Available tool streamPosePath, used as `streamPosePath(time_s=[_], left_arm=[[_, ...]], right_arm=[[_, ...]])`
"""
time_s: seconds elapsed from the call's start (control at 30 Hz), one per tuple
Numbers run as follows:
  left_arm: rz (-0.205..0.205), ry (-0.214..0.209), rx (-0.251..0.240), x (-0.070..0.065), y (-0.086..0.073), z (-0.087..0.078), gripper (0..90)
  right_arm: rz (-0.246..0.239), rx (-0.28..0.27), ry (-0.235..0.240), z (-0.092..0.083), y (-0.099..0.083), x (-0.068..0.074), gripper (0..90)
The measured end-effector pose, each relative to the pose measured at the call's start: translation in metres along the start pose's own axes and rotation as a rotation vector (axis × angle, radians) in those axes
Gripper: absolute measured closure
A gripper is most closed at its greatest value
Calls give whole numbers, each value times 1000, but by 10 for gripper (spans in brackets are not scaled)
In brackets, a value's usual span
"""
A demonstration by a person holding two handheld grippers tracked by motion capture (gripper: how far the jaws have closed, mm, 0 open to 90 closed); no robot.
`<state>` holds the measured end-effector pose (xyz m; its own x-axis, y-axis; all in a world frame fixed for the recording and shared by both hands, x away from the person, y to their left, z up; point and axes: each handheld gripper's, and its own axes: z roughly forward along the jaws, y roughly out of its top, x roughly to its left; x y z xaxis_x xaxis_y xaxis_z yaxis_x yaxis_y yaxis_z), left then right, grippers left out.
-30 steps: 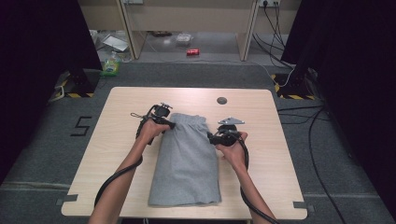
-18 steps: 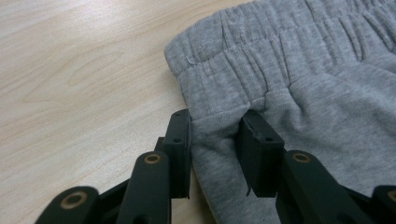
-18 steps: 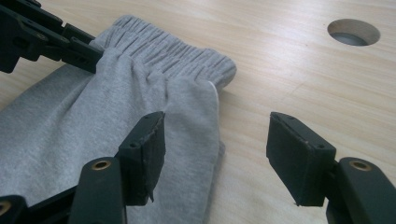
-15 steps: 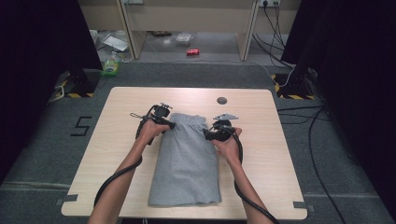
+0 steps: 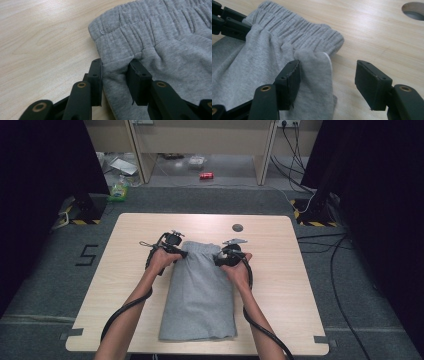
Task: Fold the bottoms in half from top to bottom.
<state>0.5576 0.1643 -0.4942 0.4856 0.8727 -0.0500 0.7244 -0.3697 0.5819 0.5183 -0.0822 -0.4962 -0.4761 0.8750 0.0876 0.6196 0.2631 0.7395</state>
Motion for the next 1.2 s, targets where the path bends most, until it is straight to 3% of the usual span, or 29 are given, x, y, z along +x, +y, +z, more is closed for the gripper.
streamPosePath(time_s=[0.2, 0.27, 0.53, 0.67, 0.77, 0.93, 1.0, 1.1, 1.2], left_arm=[[-3, 0, -5, 0, -1, 0, 656], [-3, 2, -5, 0, -1, 0, 657], [-5, 2, -6, -2, -1, 0, 680], [12, 4, -5, -3, 0, 0, 711], [-3, -15, -11, -1, 0, 0, 726], [-36, -48, -54, 3, 3, -3, 746], [-25, -50, -56, 2, 9, -6, 750], [-16, -59, -87, 1, 22, -15, 754], [-4, -53, -118, -1, 33, -25, 757]], right_arm=[[3, 42, -9, 16, -4, 1, 384], [-19, 24, -15, 18, -5, 0, 394], [-45, 19, 33, 19, -4, 1, 568], [-1, 27, 81, 19, -3, -1, 705], [36, 32, 105, 21, -1, -3, 783], [71, 11, 123, 21, 1, -8, 820], [100, -11, 128, 20, 3, -11, 825], [69, -27, 97, 17, 10, -14, 827], [79, -51, 89, 13, 20, -17, 829]])
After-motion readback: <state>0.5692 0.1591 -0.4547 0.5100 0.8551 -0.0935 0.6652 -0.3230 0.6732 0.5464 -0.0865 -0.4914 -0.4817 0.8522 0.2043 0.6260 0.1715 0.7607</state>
